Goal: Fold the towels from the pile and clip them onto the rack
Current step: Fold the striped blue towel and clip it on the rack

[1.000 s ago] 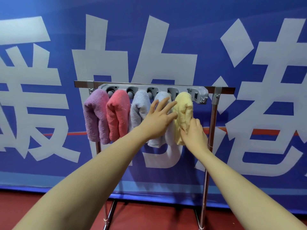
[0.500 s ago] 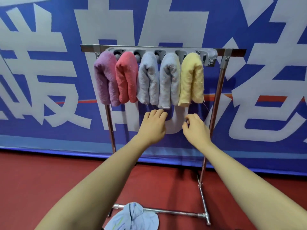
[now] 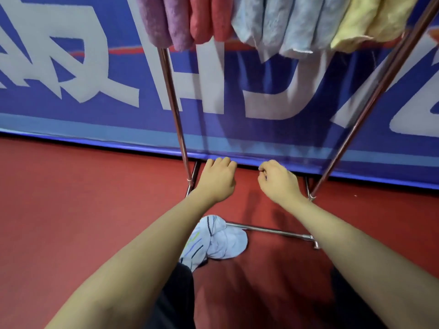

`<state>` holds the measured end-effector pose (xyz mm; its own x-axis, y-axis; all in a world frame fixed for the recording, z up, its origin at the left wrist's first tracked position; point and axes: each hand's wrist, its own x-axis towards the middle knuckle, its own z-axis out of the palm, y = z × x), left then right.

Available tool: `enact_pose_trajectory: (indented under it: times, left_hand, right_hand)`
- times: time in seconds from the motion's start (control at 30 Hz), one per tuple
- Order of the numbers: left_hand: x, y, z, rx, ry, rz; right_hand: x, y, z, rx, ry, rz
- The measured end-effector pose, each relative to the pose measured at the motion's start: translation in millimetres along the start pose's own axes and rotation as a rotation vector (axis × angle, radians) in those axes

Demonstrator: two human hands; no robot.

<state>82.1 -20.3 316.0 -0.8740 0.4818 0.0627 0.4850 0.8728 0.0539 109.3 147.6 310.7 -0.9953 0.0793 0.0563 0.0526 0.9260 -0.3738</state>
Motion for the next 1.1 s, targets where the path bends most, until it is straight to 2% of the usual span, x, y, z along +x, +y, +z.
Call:
enact_pose_trajectory:
  times: [0.27, 0.47, 0.7, 0.97, 1.1]
  left_hand:
    - [6, -65, 140, -0.136, -0.244, -0.157]
    - [-10, -93, 245, -0.245, -0.444, -0.29]
    - [-22, -107, 336, -0.258, -0.652, -0.342]
    - [-9, -111, 408, -0.383, -0.587, -0.364]
    - [-4, -111, 425, -0.396, -0.572, -0.381]
  right_hand:
    - [46, 9, 153, -0.029, -0.251, 0.0]
    - [38, 29, 266, 0.061, -0.404, 0.128]
    - [30, 60, 367, -0.012, -0.546, 0.057]
    - [51, 71, 446, -0.22, -0.551, -0.043]
    - [56, 81, 459, -0.322, -0.386, -0.218]
